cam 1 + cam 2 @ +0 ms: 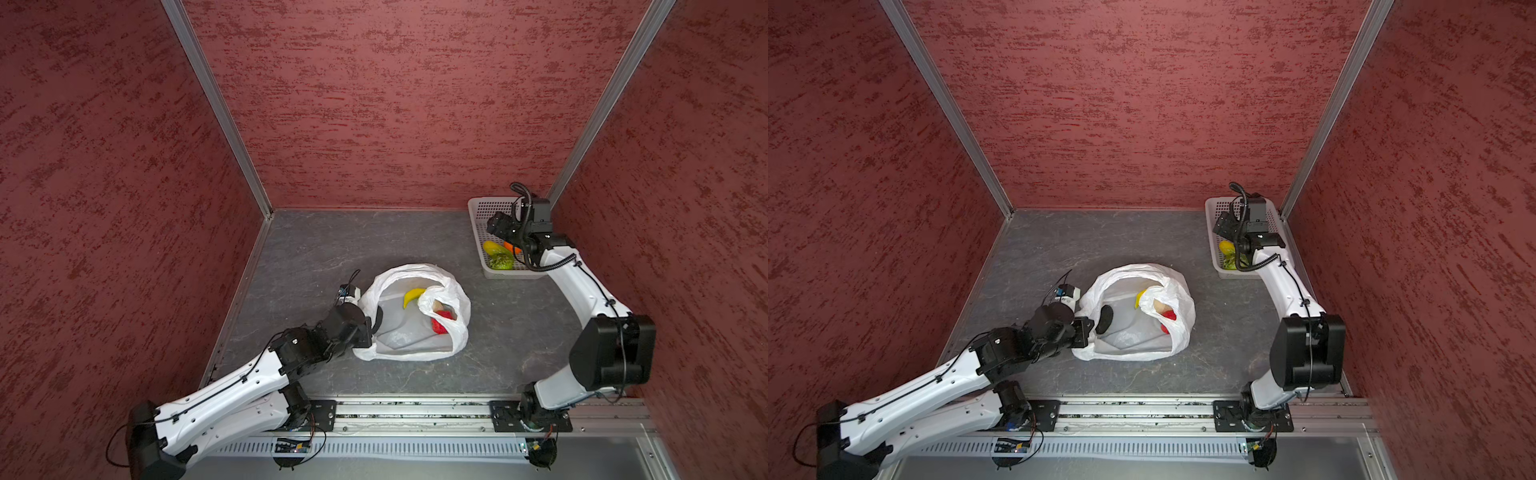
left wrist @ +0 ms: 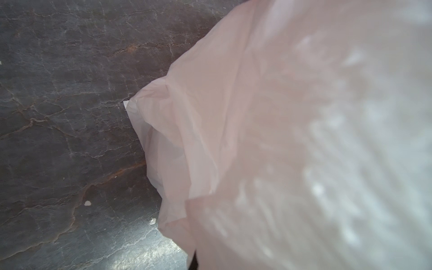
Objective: Untie the knot of the plastic bag and take out the fruit
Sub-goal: Pick up the fruit from the plastic bag.
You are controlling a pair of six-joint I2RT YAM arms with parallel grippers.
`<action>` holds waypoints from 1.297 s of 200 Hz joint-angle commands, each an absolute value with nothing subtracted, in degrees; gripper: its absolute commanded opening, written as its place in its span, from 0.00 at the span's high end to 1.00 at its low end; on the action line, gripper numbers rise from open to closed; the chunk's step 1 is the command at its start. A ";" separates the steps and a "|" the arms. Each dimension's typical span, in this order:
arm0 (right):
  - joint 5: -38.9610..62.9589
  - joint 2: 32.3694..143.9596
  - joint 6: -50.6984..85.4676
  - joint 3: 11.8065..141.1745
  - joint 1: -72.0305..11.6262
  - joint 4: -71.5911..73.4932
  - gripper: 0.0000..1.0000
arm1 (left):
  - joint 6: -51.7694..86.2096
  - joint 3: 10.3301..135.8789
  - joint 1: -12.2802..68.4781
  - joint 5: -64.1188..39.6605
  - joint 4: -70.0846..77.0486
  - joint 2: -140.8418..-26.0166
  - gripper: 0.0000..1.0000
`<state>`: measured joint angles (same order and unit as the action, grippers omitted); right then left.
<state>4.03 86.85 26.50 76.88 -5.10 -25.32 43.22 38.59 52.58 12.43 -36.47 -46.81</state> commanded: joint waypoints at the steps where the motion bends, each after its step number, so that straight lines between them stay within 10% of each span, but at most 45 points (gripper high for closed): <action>1: 7.82 81.94 25.94 76.20 -10.46 -32.16 0.13 | 43.21 40.06 52.73 13.95 -38.38 -46.21 1.00; 125: 3.79 76.18 35.10 83.28 -52.76 -39.60 0.10 | 44.00 40.26 52.38 14.05 -38.15 -45.49 1.00; 259: -3.65 80.95 32.73 61.84 -63.86 -28.92 0.12 | 44.36 40.20 51.87 13.49 -37.47 -44.37 1.00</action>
<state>0.27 79.53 33.87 64.07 -61.89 -33.61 44.16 38.98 52.34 13.58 -38.33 -44.93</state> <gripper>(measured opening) 0.882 0.050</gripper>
